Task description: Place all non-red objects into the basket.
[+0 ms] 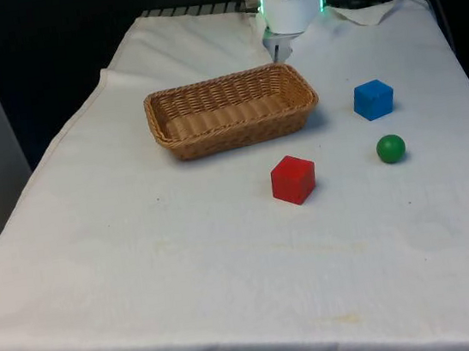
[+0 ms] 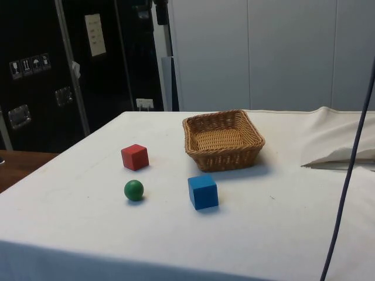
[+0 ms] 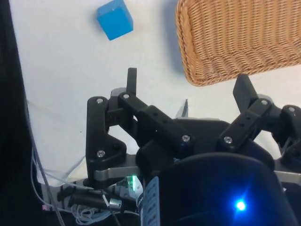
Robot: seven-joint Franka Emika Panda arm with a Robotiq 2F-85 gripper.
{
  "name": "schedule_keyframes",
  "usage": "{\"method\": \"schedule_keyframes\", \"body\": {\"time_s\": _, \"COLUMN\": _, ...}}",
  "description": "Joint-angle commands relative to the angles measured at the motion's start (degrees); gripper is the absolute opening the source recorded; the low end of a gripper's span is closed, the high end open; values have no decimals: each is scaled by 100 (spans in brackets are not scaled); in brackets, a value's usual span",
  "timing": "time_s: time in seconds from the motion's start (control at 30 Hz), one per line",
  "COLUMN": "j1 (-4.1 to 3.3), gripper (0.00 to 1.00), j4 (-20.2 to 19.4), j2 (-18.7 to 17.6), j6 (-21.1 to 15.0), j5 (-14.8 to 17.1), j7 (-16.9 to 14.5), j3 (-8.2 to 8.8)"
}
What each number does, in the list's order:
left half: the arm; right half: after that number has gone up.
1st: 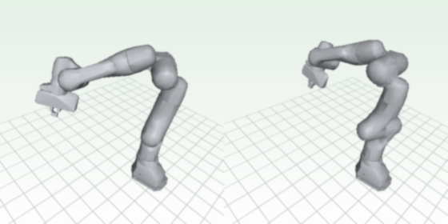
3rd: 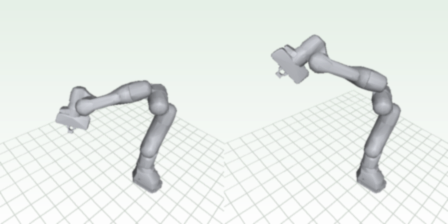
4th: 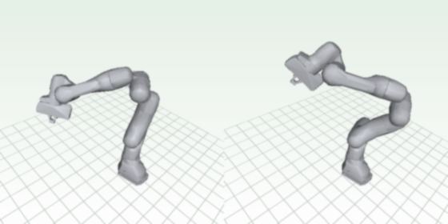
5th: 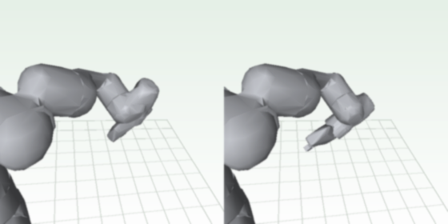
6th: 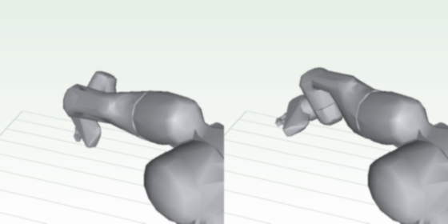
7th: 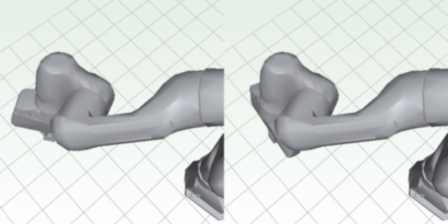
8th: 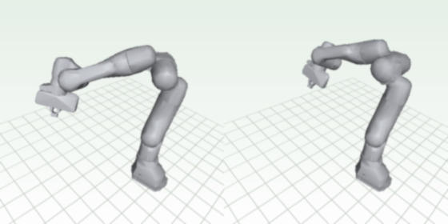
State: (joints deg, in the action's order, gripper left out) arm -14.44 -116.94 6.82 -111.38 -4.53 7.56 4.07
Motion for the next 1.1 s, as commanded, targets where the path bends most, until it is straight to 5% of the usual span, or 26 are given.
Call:
{"method": "schedule_keyframes", "body": {"time_s": 0.0, "j1": -17, "gripper": 100, "j4": -80, "j2": 63, "j6": -86, "j5": 34, "j7": 11, "j3": -29}}
{"method": "schedule_keyframes", "body": {"time_s": 0.93, "j1": 0, "gripper": 100, "j4": -579, "j2": 201, "j6": -510, "j5": 332, "j7": -246, "j3": -407}}
{"method": "schedule_keyframes", "body": {"time_s": 1.07, "j1": -23, "gripper": 100, "j4": -837, "j2": 315, "j6": -802, "j5": 487, "j7": -372, "j3": -464}}
